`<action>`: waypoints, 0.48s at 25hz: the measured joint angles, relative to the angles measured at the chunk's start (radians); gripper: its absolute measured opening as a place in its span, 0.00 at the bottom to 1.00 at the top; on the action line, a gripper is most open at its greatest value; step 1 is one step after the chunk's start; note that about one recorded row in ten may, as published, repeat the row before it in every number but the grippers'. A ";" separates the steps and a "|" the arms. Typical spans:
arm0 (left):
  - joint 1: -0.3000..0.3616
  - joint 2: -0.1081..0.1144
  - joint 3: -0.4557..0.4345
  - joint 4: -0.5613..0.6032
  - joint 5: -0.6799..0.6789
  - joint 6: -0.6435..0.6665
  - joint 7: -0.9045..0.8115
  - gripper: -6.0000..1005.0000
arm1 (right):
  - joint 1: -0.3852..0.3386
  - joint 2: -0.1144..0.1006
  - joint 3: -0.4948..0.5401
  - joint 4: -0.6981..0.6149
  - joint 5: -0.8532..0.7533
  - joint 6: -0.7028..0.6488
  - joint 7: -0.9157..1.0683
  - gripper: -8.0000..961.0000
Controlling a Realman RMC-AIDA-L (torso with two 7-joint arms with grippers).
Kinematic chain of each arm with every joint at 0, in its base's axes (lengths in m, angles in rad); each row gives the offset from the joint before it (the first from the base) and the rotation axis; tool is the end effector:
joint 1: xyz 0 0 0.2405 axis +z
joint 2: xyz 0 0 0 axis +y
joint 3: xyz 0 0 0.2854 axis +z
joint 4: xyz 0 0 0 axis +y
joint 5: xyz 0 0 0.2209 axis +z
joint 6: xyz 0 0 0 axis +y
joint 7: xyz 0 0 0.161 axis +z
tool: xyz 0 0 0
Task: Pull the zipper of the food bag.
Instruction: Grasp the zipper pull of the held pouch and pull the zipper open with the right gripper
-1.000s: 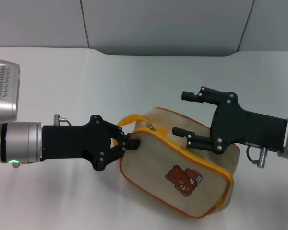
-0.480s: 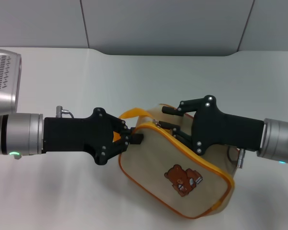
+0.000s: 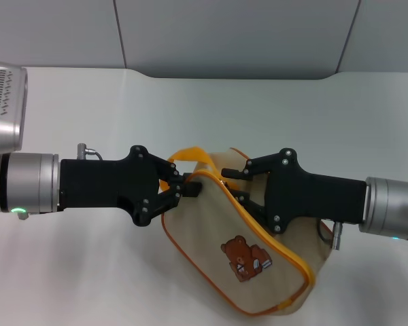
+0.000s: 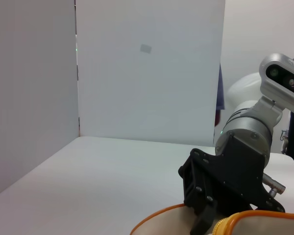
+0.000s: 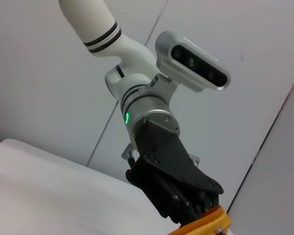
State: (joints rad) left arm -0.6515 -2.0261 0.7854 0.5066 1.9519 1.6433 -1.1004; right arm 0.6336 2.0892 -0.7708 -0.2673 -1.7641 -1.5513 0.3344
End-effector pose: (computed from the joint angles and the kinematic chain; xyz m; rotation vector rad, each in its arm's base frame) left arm -0.2455 0.3636 -0.0415 -2.9216 -0.1442 -0.7574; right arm 0.2420 0.3438 -0.0893 -2.5623 -0.4831 0.8372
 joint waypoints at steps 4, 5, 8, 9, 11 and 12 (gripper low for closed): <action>0.000 -0.002 0.000 0.000 0.000 0.000 -0.001 0.06 | 0.001 0.001 -0.004 0.001 0.000 -0.004 -0.001 0.23; 0.000 -0.002 0.000 0.000 0.000 0.001 -0.001 0.06 | 0.003 0.001 -0.007 0.002 0.000 -0.004 -0.001 0.23; -0.001 -0.005 0.000 0.000 0.000 0.002 -0.001 0.06 | 0.009 0.001 -0.008 0.006 0.000 -0.002 -0.001 0.23; -0.001 -0.005 0.001 0.000 -0.001 0.002 -0.001 0.06 | 0.011 0.001 -0.009 0.007 0.000 0.000 -0.001 0.23; 0.000 -0.007 0.001 0.000 -0.001 0.002 -0.001 0.06 | 0.012 0.001 -0.009 0.008 0.000 0.001 -0.001 0.17; 0.002 -0.007 0.001 0.000 -0.001 0.003 -0.001 0.06 | 0.012 0.001 -0.010 0.008 0.000 0.001 -0.002 0.14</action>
State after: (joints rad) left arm -0.6497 -2.0329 0.7860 0.5067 1.9510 1.6459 -1.1014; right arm 0.6458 2.0905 -0.7809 -0.2597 -1.7638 -1.5507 0.3328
